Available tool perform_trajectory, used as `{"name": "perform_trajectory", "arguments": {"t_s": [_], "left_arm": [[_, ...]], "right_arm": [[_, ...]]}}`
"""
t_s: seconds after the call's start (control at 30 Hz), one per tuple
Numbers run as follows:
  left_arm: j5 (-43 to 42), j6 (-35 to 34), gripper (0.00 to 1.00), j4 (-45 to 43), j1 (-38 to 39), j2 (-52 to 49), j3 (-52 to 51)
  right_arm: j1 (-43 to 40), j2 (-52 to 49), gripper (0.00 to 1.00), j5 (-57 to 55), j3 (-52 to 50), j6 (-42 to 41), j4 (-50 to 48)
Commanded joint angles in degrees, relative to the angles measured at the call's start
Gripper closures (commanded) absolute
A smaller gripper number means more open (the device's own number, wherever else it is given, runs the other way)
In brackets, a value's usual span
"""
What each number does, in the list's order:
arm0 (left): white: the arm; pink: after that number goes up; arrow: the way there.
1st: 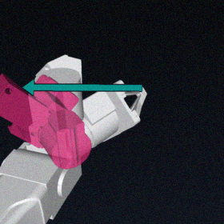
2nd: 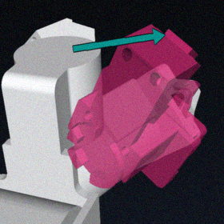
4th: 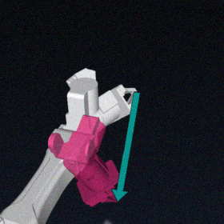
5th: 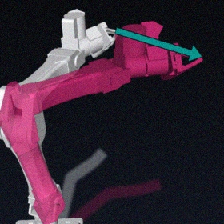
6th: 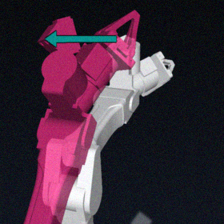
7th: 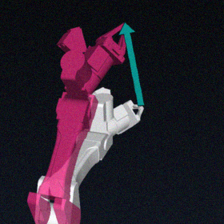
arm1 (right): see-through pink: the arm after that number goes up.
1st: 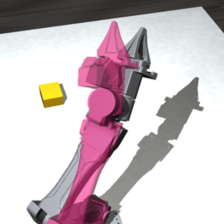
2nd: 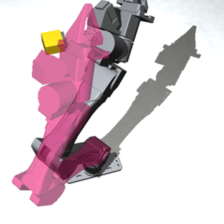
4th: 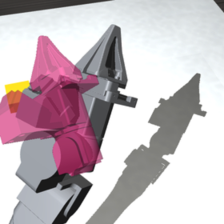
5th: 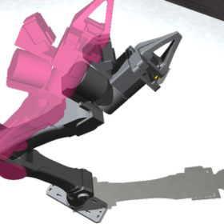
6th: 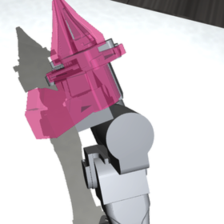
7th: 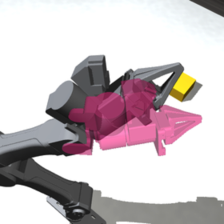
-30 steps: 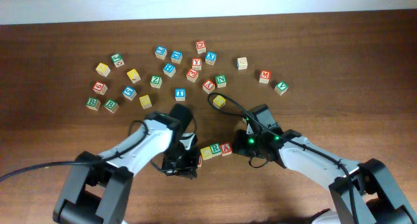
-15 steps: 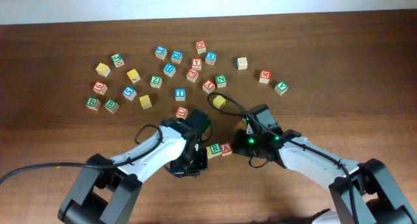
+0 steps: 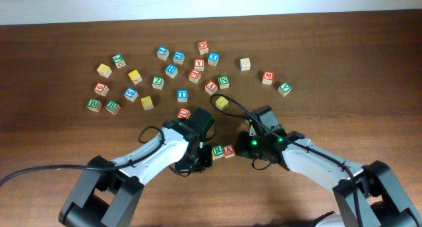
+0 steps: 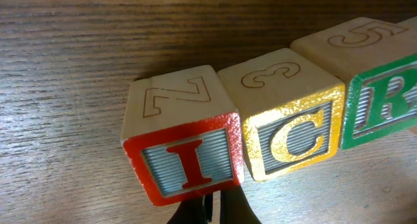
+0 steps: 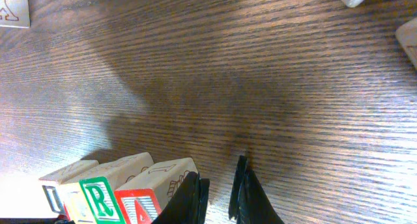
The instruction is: Spell out ICRA
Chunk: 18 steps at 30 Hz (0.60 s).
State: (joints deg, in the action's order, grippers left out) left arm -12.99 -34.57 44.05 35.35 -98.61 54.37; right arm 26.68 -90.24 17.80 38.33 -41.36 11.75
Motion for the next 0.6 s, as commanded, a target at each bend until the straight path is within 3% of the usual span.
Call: {"name": "perform_trajectory", "arguments": {"t_s": [0.0, 0.23, 0.37, 0.57], "left_arm": [[-1.4, -0.5, 1.0, -0.1, 0.3, 1.0, 0.0], [-5.2, 1.6, 1.0, 2.1, -0.3, 10.2, 0.1], [7.0, 1.6, 1.0, 6.8, -7.4, 14.8, 0.1], [7.3, 1.6, 1.0, 6.7, -13.7, 12.7, -1.6]], "right_arm": [[0.3, -0.3, 0.91, -1.2, -0.3, 0.6, 0.0], [0.3, -0.3, 0.9, -1.6, -0.3, 0.6, 0.0], [0.3, -0.3, 0.9, -1.6, -0.3, 0.6, 0.0], [0.3, -0.3, 0.9, -1.6, -0.3, 0.6, 0.0]]}}
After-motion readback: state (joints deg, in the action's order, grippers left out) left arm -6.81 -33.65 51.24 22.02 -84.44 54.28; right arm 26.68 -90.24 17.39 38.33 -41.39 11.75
